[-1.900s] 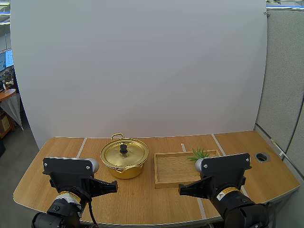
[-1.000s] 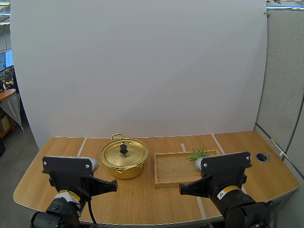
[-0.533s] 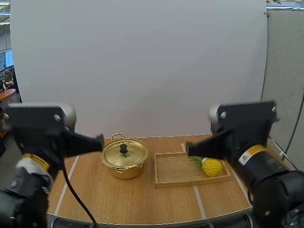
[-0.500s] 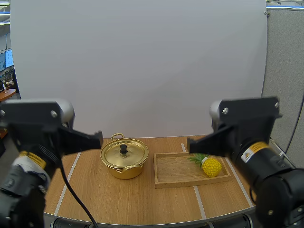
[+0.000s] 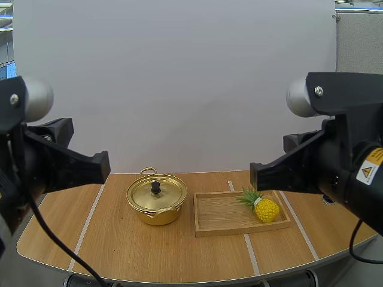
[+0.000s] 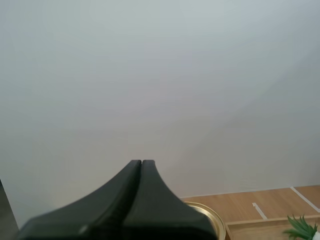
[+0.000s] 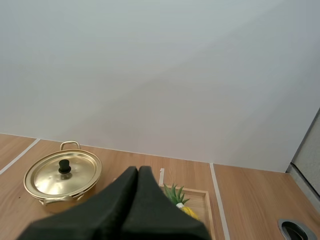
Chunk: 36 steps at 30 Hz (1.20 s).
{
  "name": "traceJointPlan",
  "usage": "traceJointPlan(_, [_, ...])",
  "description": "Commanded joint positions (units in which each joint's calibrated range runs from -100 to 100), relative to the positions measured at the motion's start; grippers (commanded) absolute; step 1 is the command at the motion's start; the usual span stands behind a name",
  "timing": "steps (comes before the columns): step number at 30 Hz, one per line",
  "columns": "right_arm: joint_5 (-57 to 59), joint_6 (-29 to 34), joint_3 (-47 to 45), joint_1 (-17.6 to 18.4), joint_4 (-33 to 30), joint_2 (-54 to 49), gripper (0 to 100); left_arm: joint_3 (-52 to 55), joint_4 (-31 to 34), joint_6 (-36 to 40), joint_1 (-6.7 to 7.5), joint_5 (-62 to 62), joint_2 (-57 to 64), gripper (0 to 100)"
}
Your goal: Open the pot, put the pineapple inside, and close it
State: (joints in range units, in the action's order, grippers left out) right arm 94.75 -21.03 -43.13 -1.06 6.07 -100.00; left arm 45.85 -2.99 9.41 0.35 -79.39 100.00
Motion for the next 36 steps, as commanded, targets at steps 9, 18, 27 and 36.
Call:
traceJointPlan(9, [3.52,-0.22,0.71,-0.23,-0.76,7.79,0,-0.48,0.43,-2.28,-0.01,-3.37,-10.83,0])
traceJointPlan(18, [5.25,-0.22,0.71,-0.23,-1.23,21.28,0,-0.48,-0.16,-2.83,-0.01,-3.37,-24.53,0])
traceJointPlan(27, [5.25,-0.22,0.71,-0.23,-1.23,24.11,91,-0.48,-0.16,-2.83,-0.01,-6.39,-31.79,5])
traceJointPlan(36, [5.25,-0.22,0.71,-0.23,-0.75,24.11,100,-0.18,-0.16,-6.25,-0.01,-10.26,-36.47,100])
